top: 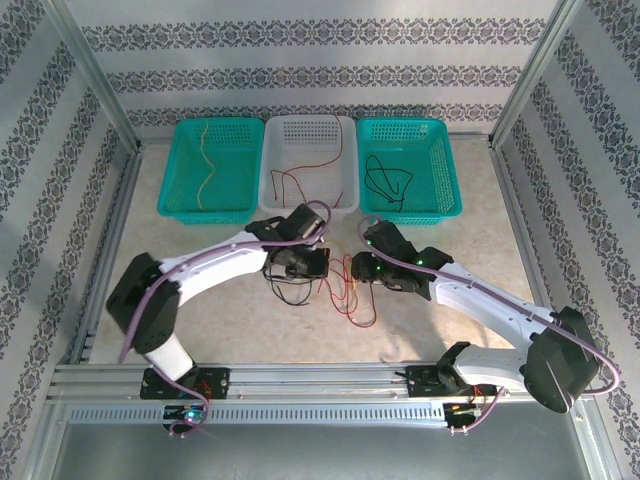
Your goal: Untangle the cables
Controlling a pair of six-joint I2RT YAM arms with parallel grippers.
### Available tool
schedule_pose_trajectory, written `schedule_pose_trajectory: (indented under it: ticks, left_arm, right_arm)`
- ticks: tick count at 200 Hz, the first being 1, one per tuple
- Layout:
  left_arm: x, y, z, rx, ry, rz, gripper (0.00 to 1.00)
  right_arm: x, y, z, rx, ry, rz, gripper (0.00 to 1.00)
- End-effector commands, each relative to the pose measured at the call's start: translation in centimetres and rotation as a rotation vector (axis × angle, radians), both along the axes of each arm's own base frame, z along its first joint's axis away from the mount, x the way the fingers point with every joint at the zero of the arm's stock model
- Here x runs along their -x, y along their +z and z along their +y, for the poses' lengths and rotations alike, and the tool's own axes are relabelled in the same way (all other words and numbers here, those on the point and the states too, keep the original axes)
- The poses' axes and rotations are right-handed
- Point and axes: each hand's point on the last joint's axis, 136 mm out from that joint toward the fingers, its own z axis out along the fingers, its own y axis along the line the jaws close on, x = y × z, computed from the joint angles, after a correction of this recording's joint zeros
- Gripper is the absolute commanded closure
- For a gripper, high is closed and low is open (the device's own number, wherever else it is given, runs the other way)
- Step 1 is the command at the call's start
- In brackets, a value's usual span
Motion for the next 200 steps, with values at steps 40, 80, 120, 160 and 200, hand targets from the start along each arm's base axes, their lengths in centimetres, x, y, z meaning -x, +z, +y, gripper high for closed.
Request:
schedule_pose_trajectory:
  ticks: [40, 80, 120, 160, 200]
  left_arm:
    - [1.8, 10.8, 1.4, 0.133, -0.11, -0.27, 1.0]
    - [1.4, 16.1, 2.3, 0.182, -0.1, -0.425, 1.0]
    - [1.2, 21.0, 2.9, 0.229, -0.099, -0.549, 1.0]
    - [1.5, 24.7, 3.2, 0.301, -0.107, -0.67, 1.0]
    - [2.8, 27.9, 2.9, 0.413, -0.149, -0.752, 1.0]
  right_arm:
    - [-1.5, 6.5, 3.2, -0.168, 0.055, -0.119, 0.48]
    - [-2.0, 9.0, 4.1, -0.196, 0.076, -0.165, 0.47]
    - [-1.7, 10.4, 3.4, -0.212, 0.063, -0.204, 0.45]
    - [-1.3, 12.4, 2.4, -0.244, 0.041, -0.276, 0.45]
    - [-1.2, 14.2, 3.0, -0.287, 0.066, -0.337, 0.46]
